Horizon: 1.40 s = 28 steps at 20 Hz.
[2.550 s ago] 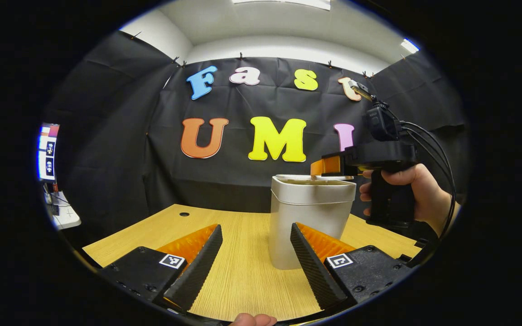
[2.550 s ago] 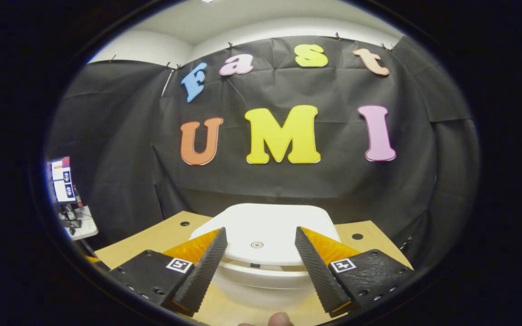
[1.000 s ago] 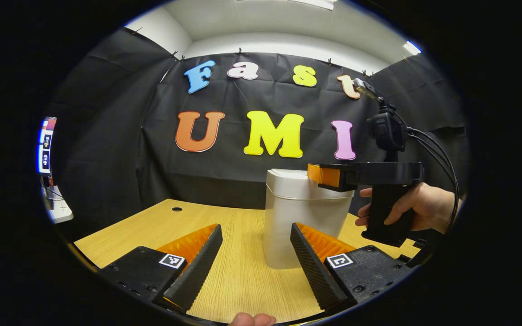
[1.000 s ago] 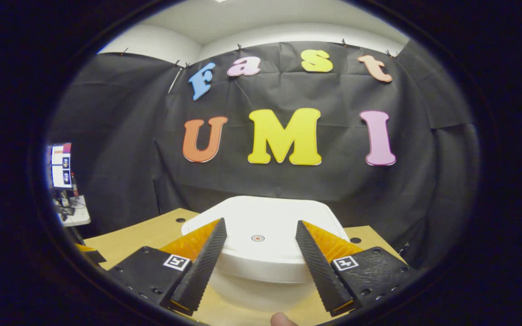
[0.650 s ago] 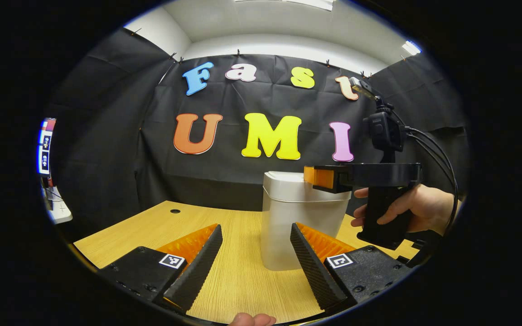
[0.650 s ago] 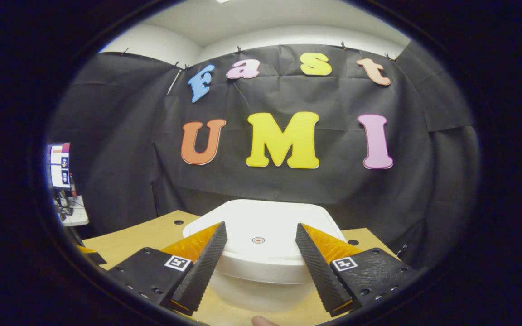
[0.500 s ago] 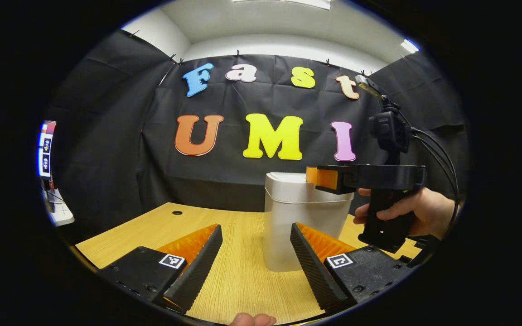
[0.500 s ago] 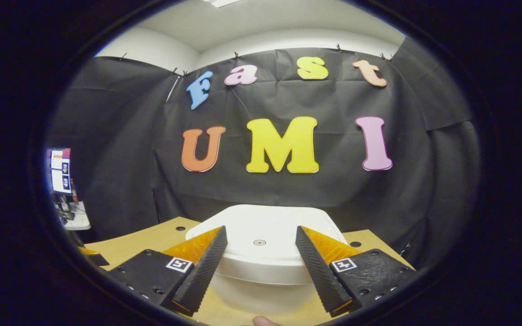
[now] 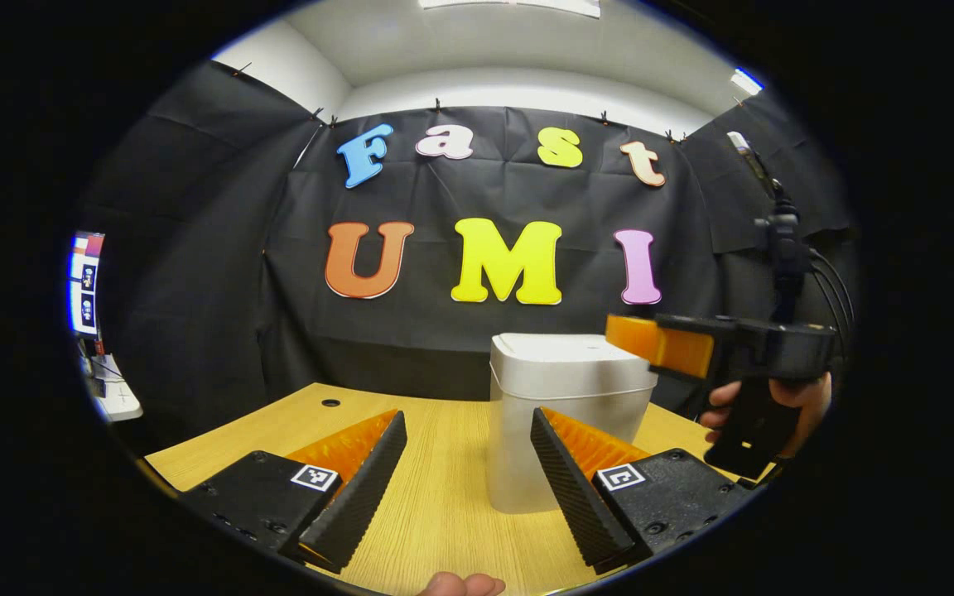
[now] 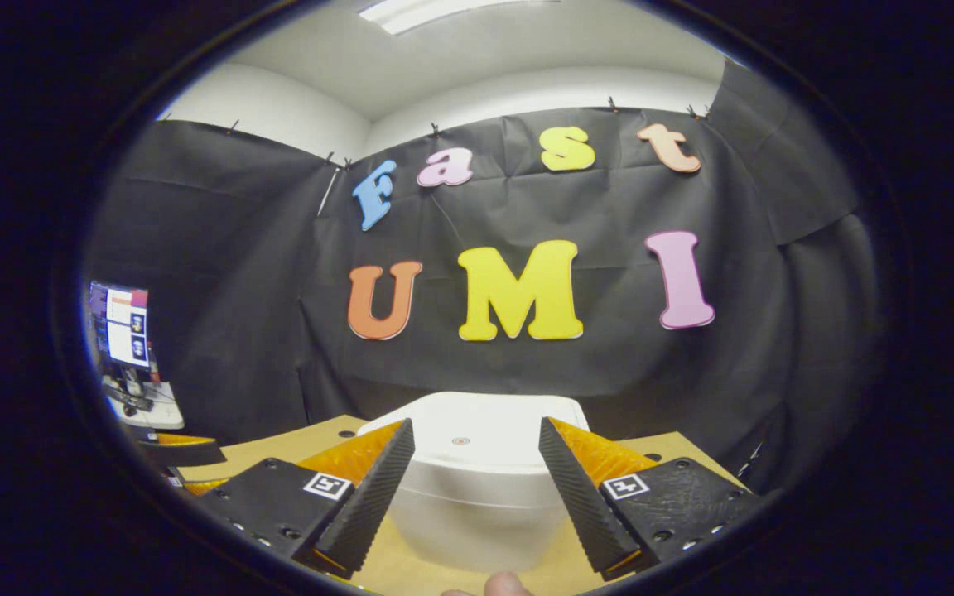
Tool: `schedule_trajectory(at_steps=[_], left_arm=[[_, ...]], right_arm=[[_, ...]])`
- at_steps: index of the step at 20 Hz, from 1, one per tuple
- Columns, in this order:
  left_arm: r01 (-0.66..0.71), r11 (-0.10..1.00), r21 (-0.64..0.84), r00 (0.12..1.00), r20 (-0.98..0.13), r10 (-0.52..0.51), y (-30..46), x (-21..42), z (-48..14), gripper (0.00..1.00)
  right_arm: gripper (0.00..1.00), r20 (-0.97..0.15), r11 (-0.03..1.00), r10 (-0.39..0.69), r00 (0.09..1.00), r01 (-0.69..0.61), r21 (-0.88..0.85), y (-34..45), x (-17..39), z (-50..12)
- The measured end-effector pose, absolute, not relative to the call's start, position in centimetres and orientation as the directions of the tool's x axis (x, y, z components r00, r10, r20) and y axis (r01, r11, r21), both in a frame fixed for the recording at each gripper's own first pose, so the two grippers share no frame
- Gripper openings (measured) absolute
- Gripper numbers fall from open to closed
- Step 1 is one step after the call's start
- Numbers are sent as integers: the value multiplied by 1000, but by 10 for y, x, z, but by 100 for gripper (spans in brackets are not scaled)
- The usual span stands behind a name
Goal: Press the lid of the desktop garbage bin to open it, pick up the crumpled paper on the desktop and throw it into the bin, then pick up the pop can on the desktop and drop it into the bin, and finally close the garbage bin lid.
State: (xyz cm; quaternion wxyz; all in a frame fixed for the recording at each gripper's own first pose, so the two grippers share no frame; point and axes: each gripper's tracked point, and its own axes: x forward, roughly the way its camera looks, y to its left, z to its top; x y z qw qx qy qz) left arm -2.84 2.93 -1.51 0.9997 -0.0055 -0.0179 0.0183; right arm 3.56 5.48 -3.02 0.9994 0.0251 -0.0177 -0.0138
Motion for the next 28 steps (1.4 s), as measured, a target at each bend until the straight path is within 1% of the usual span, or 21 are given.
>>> schedule_trajectory(at_steps=[2, 3, 4, 5, 9, 12, 15, 20, 28], left_arm=[[-37, 999, -3, 998, 56, 37, 25, -25, -5, 97], [-34, 999, 1, 997, 64, 34, 23, -23, -1, 100], [-27, 1000, 6, 997, 67, 27, 20, -20, 2, 97], [-20, 1000, 12, 997, 70, 19, 15, -19, 5, 97], [-11, 1000, 27, 996, 87, 8, 10, -19, 14, 97], [-16, 999, 35, 997, 76, 13, 9, -12, 7, 97], [-8, 1000, 15, 998, 66, 7, 5, -8, 1, 97], [-32, 998, 49, 997, 70, 29, 6, -3, 1, 97], [-48, 998, 42, 998, 48, 46, 5, 6, -7, 97]], right_arm=[[94, 35, 995, -104, 994, 103, 18, 28, 18, -40], [94, 41, 991, -134, 990, 134, 1, 19, 11, -45], [94, 41, 986, -164, 986, 165, -7, 9, 5, -50], [94, 26, 982, -188, 982, 188, -8, 1, 0, -57], [95, -16, 967, -253, 967, 254, 21, -19, -20, -72], [94, 7, 953, -302, 953, 302, -16, -33, -32, -70], [94, 24, 948, -316, 949, 316, -23, -43, -39, -70], [95, 21, 936, -351, 936, 352, -16, -65, -41, -72], [95, -1, 946, -324, 946, 323, -12, -56, -31, -80]])
